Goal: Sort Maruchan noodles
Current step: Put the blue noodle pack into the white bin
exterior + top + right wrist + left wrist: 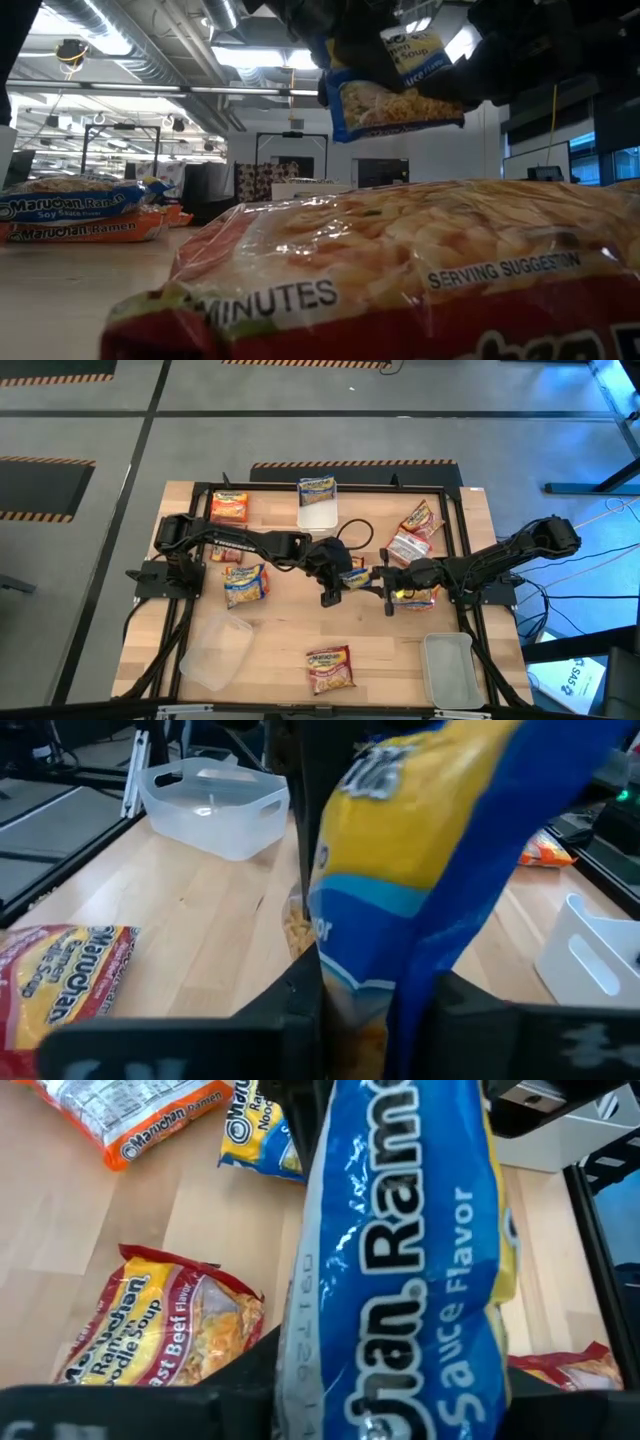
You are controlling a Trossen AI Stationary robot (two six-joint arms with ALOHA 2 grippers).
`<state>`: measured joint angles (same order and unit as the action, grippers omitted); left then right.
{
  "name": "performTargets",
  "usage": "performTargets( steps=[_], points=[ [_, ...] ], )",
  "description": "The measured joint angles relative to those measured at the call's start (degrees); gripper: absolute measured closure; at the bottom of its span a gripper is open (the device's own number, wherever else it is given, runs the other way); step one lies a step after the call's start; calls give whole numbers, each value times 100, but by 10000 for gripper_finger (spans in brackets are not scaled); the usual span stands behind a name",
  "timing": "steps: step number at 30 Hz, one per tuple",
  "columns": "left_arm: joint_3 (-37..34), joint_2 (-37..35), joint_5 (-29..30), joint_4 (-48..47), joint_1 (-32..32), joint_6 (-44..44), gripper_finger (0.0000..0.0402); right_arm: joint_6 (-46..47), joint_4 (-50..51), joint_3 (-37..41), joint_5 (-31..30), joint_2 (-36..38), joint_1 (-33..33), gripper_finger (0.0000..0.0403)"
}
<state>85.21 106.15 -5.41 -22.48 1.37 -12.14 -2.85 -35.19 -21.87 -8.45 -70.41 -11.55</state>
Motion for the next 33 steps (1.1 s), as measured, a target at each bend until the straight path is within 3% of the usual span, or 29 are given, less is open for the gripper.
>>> performTargets(
  steps=[8, 14, 22, 33],
  points=[
    [0, -2, 35, -17, -2, 210, 301, -114, 91, 2, -12, 144, 0, 236],
    [13, -218, 327, -362, -73, 610, 317, -107, 1125, 3, -165, 1007, -7, 192],
    [12, -722, 684, -1015, -641, 1724, 319, 537, 2257, 10, -318, 1715, -4, 183],
    [2, -745, 927, -964, -2350, 3826, 319, 1015, 2169, 11, -699, 1013, -7, 182]
  ],
)
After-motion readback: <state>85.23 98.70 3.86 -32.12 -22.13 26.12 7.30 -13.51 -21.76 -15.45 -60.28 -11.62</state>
